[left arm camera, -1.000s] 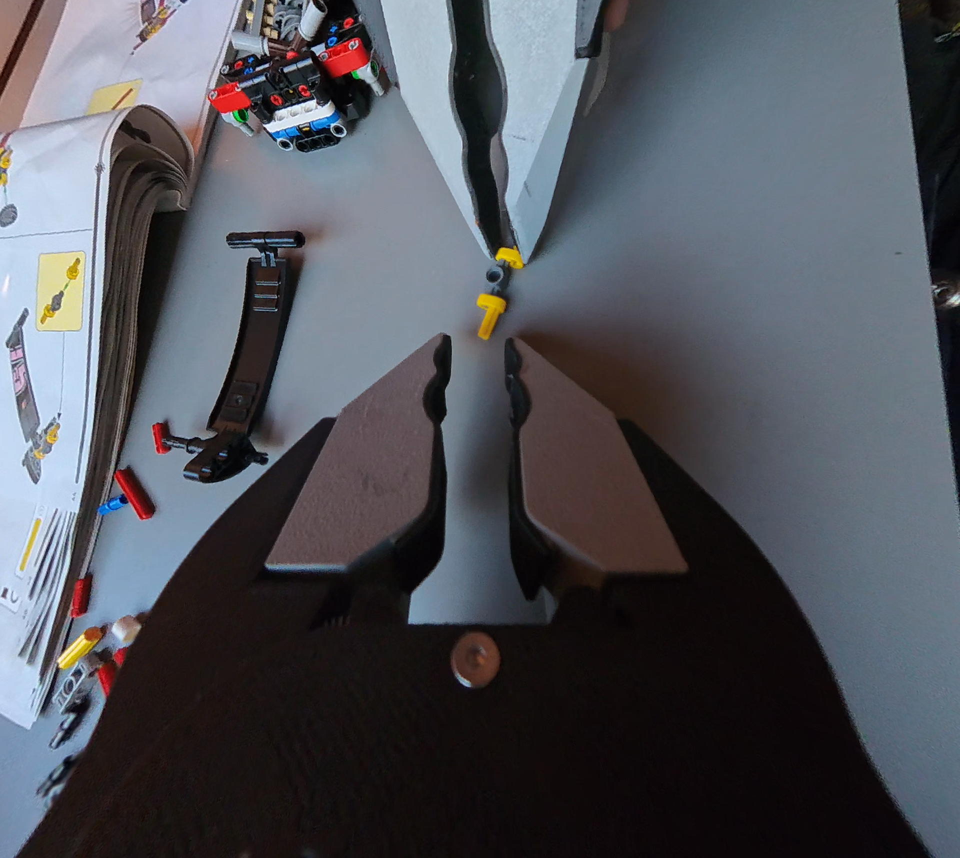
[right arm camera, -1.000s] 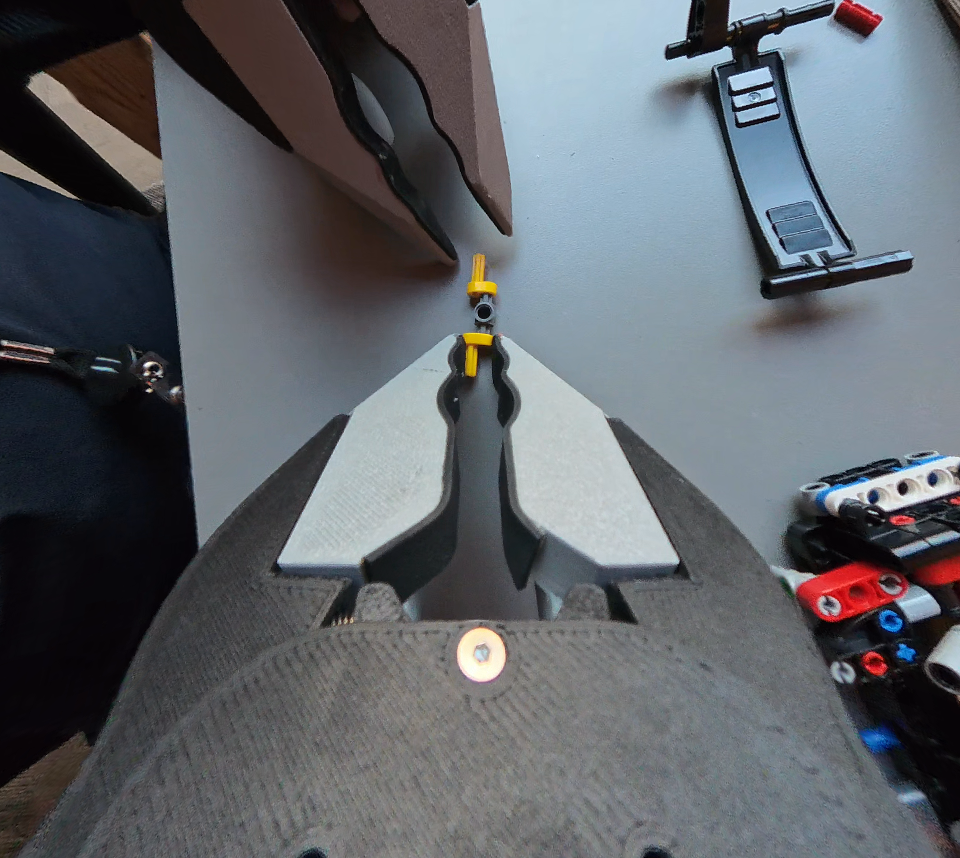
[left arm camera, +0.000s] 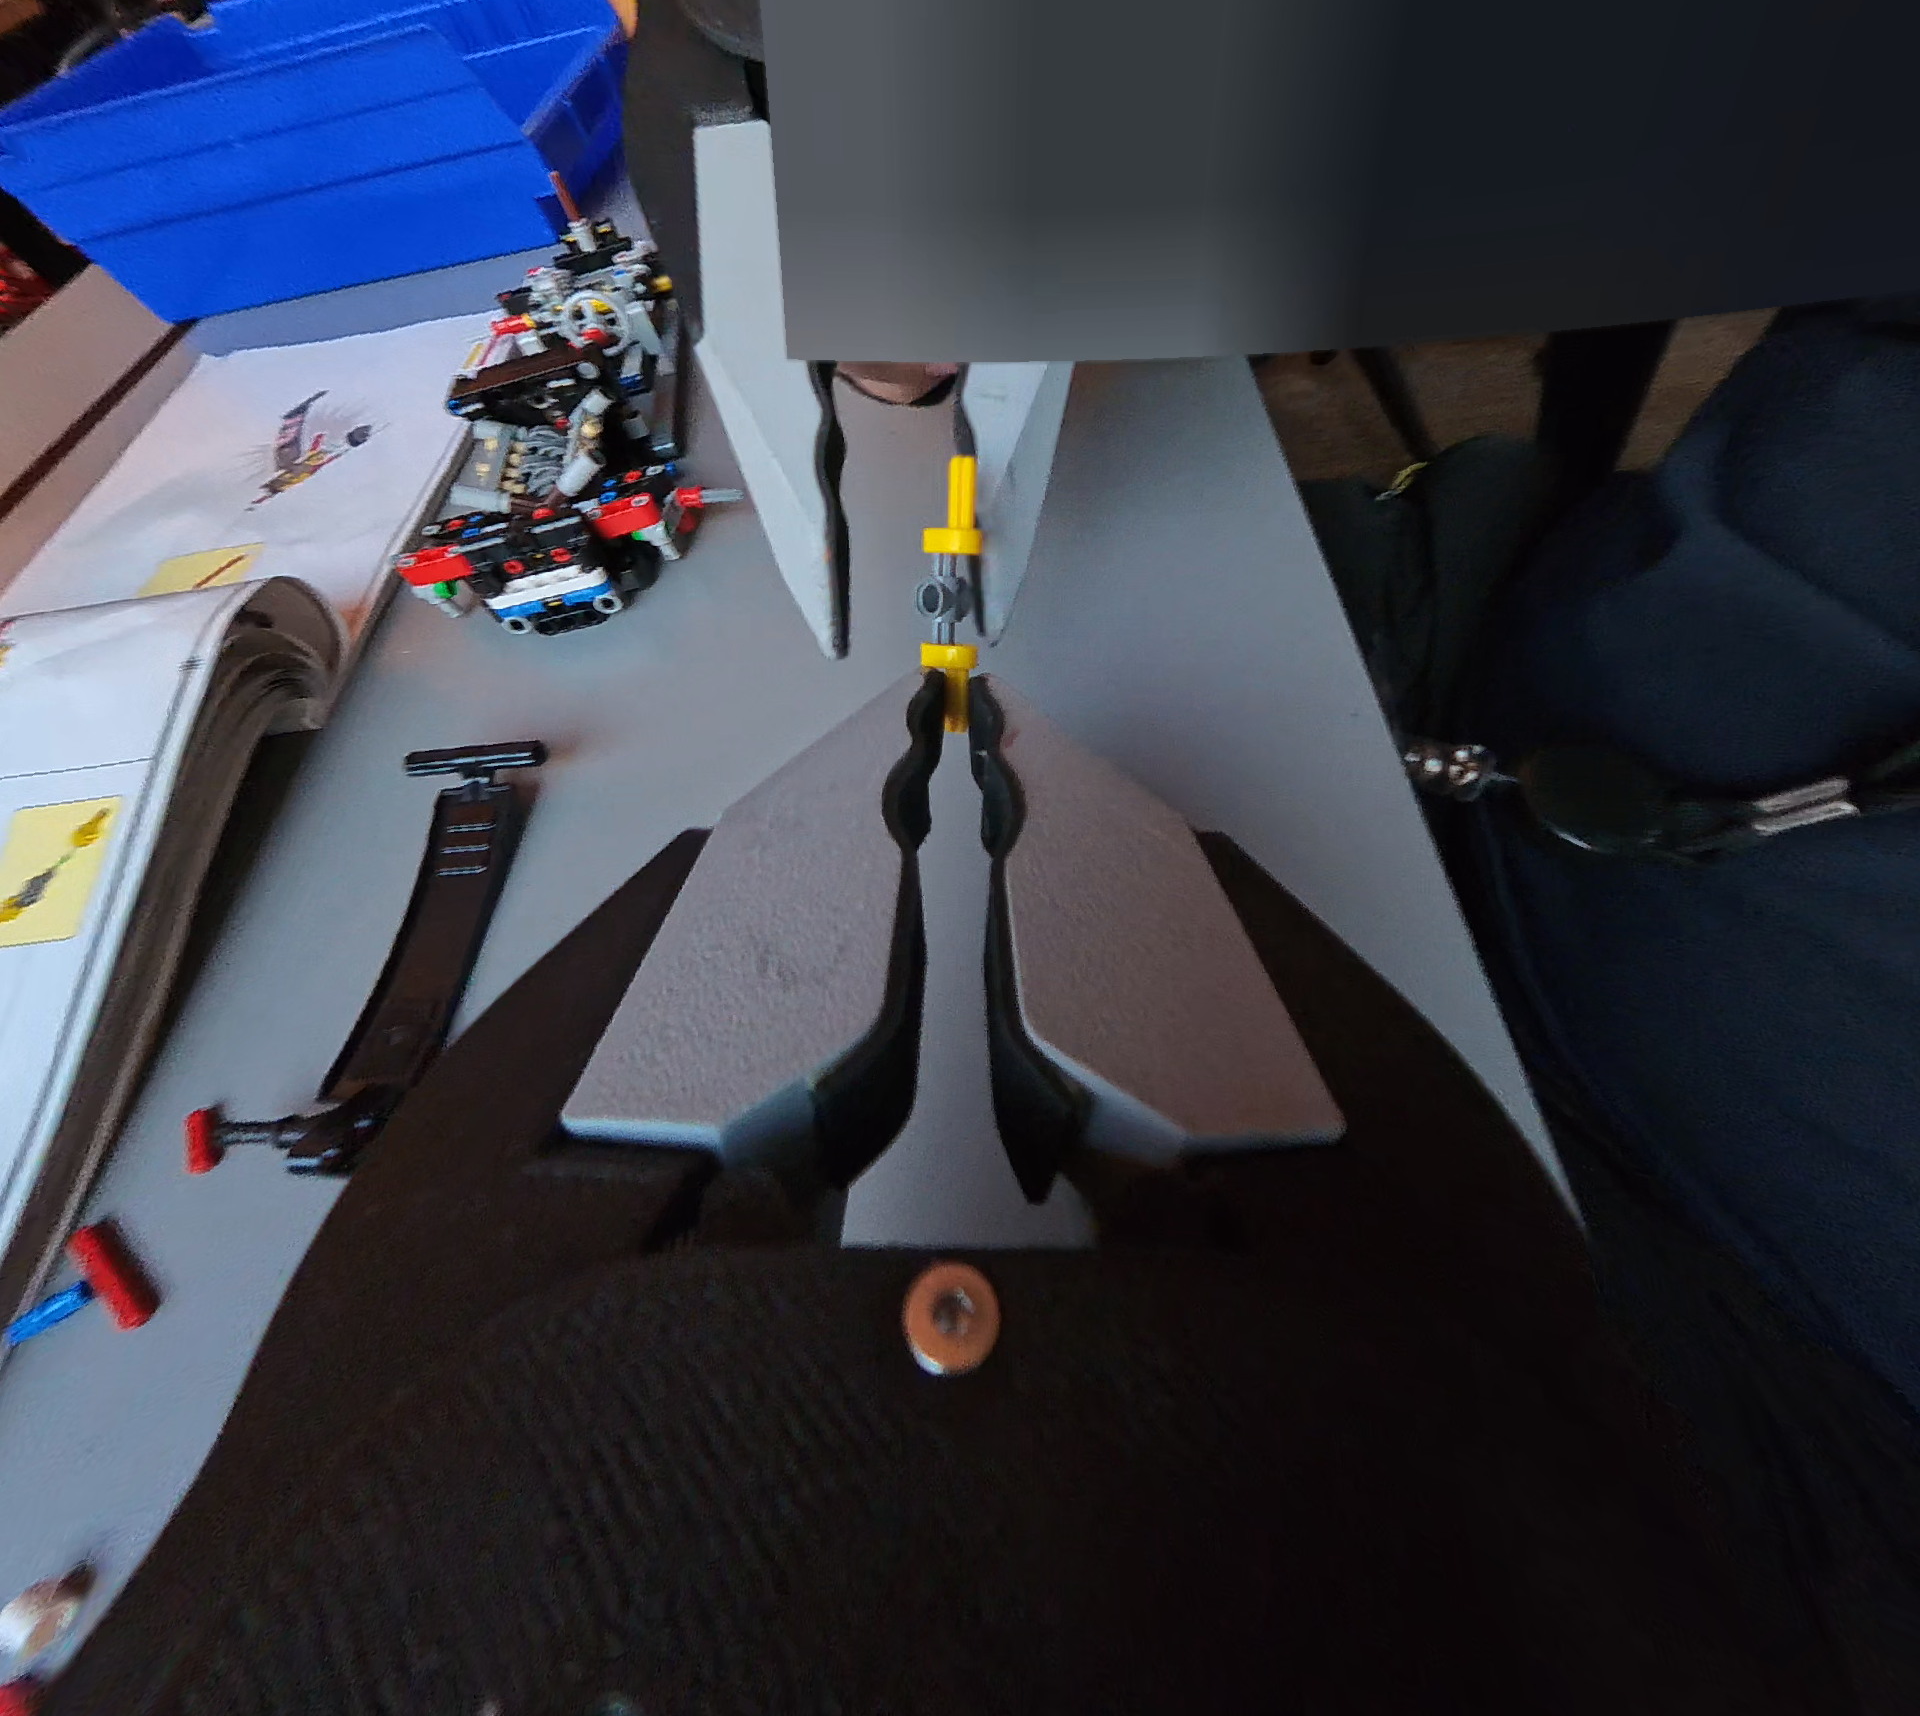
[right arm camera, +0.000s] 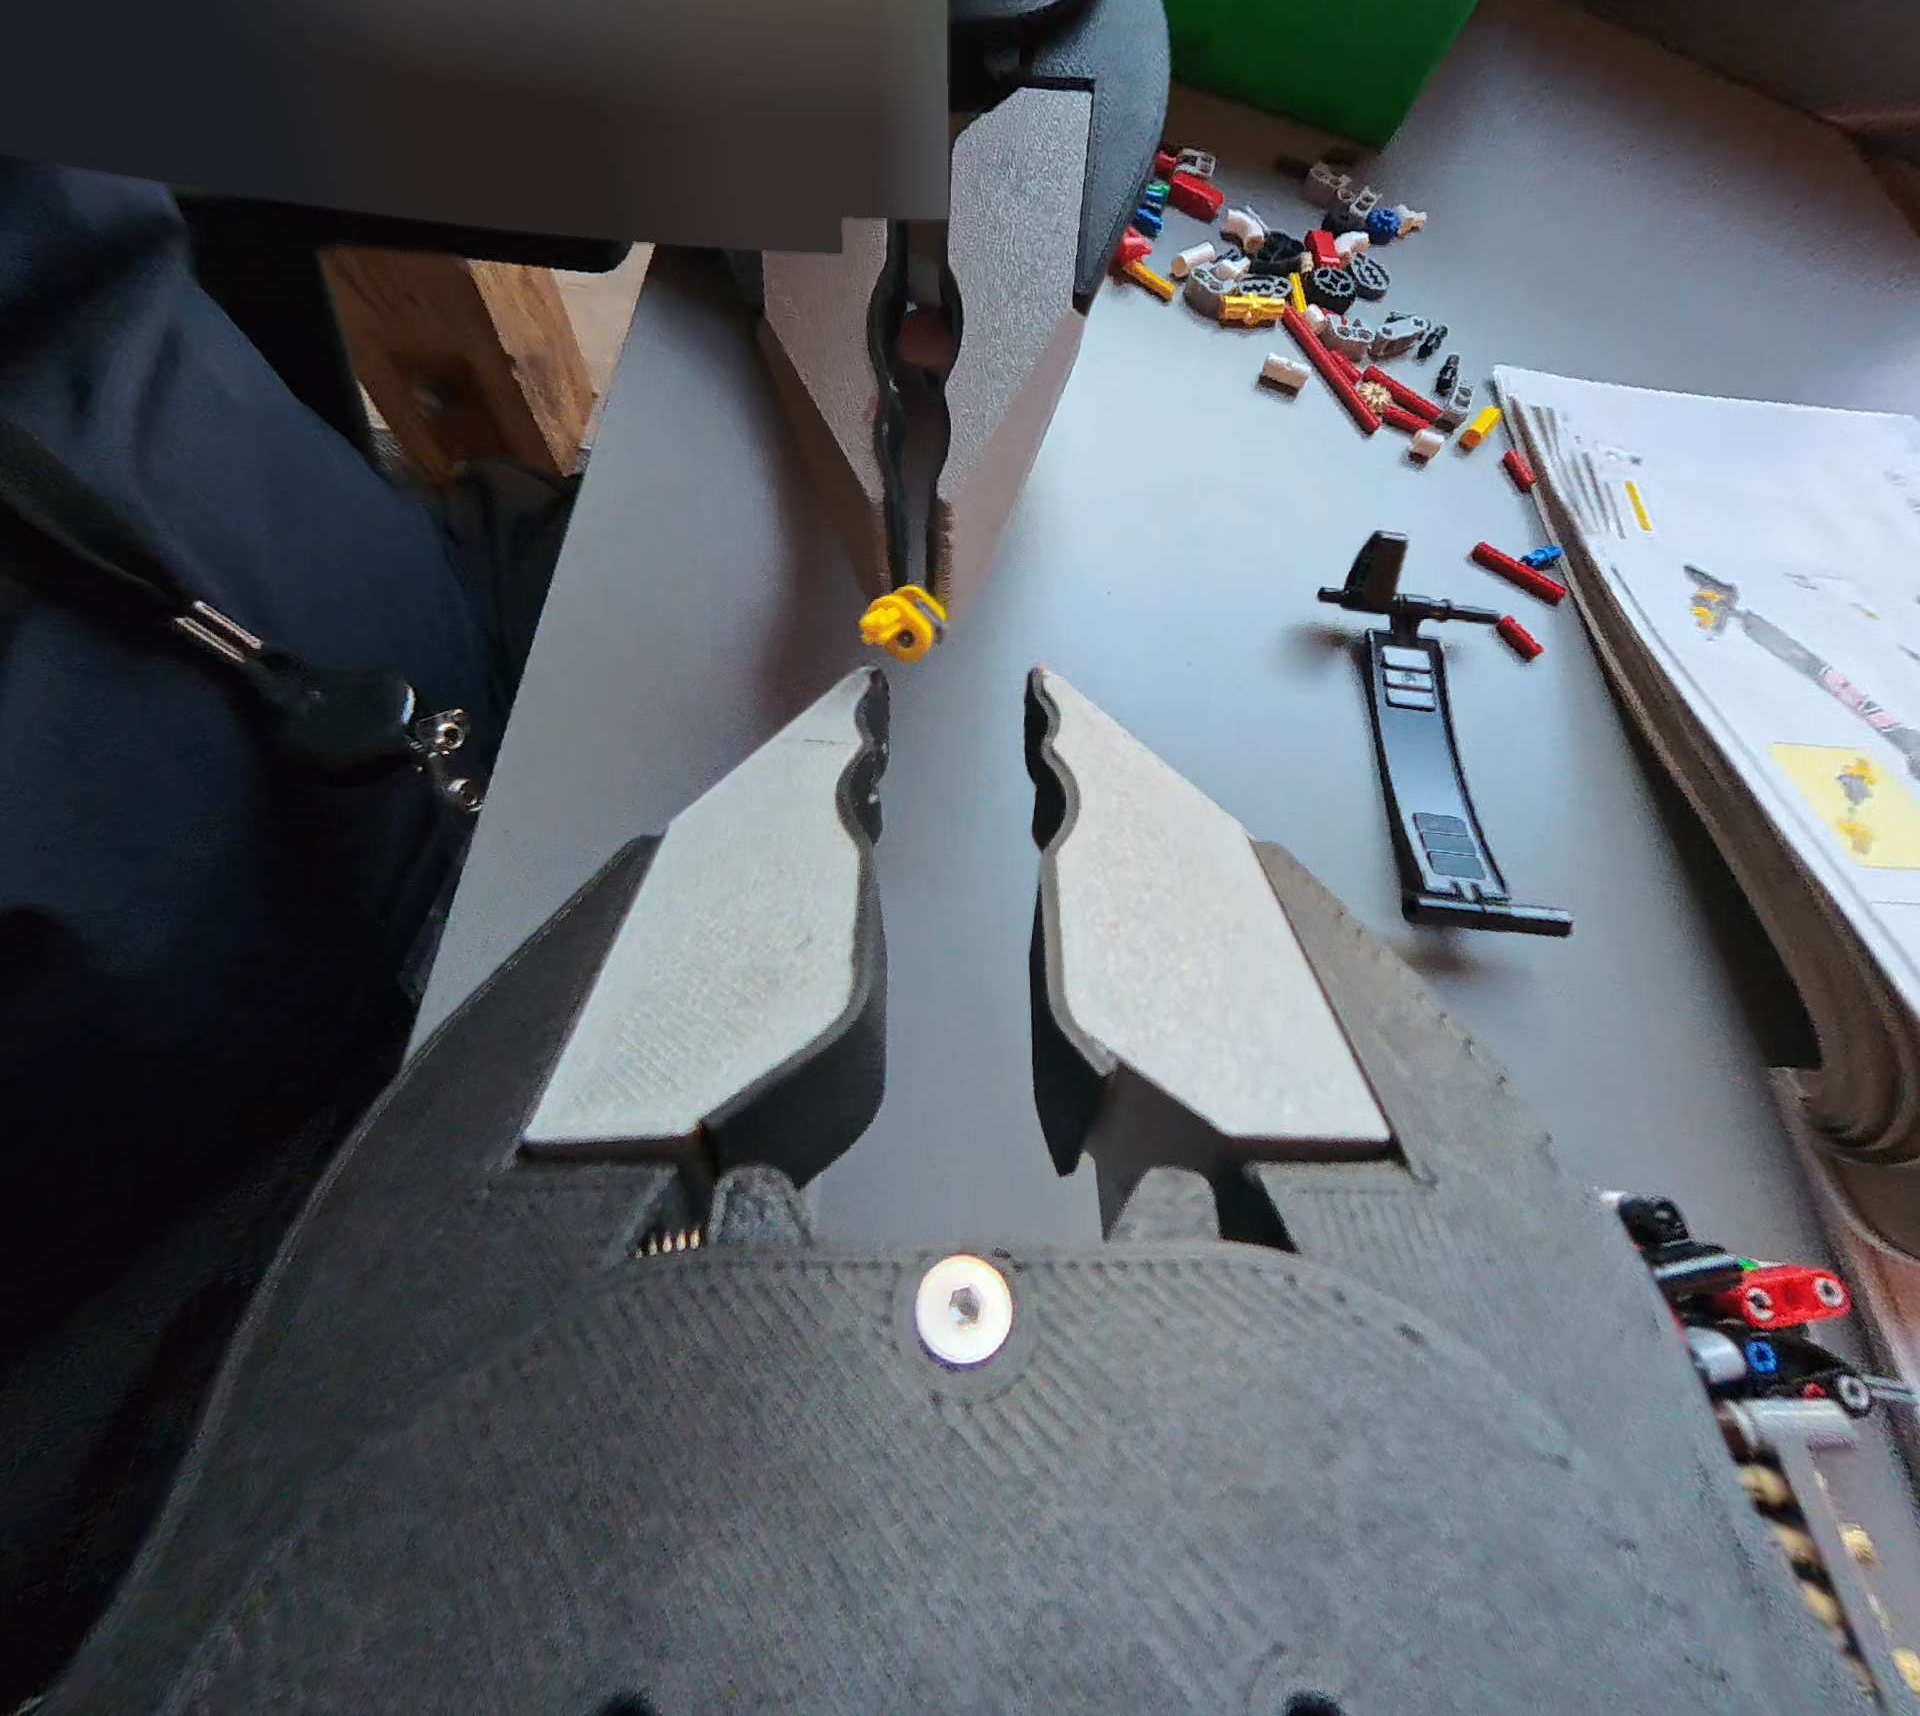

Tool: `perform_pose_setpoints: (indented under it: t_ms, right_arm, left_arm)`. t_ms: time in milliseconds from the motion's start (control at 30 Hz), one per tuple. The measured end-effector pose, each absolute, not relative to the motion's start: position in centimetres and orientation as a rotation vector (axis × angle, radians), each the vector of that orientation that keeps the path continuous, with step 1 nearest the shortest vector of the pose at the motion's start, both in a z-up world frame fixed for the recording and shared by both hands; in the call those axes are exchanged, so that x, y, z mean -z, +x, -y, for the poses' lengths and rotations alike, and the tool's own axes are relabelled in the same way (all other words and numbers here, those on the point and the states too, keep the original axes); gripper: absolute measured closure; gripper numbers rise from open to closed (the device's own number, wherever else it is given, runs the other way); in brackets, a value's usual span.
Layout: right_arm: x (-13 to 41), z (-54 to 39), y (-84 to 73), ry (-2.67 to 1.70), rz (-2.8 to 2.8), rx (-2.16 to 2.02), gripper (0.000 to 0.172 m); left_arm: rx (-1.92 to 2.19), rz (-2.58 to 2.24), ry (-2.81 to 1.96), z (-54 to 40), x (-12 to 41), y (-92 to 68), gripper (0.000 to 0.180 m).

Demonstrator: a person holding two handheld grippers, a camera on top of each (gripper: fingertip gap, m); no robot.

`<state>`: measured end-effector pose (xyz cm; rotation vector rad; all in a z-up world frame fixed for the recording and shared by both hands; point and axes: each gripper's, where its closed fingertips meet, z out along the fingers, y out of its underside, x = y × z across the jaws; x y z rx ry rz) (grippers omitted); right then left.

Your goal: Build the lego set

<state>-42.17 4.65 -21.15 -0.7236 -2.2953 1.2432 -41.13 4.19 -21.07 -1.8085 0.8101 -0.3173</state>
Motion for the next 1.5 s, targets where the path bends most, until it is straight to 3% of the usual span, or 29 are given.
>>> perform_pose_setpoints:
  t_ms: [300, 1267, 1500]
  right_arm:
    - [20.8, -3.0, -41.5, -0.553, 2.290, -1.225, 0.167]
    - [21.5, -3.3, -42.0, -0.580, 2.274, -1.202, 0.169]
    - [21.9, -4.8, -43.3, -0.783, 2.237, -1.241, 0.167]
  left_arm:
    - [0.458, -0.815, -1.809, -3.5, 21.0, -40.3, 0.179]
    - [0.449, -0.802, -1.851, -3.9, 21.8, -40.8, 0.179]
    - [0.035, -0.723, -1.845, -6.0, 21.5, -44.4, 0.179]
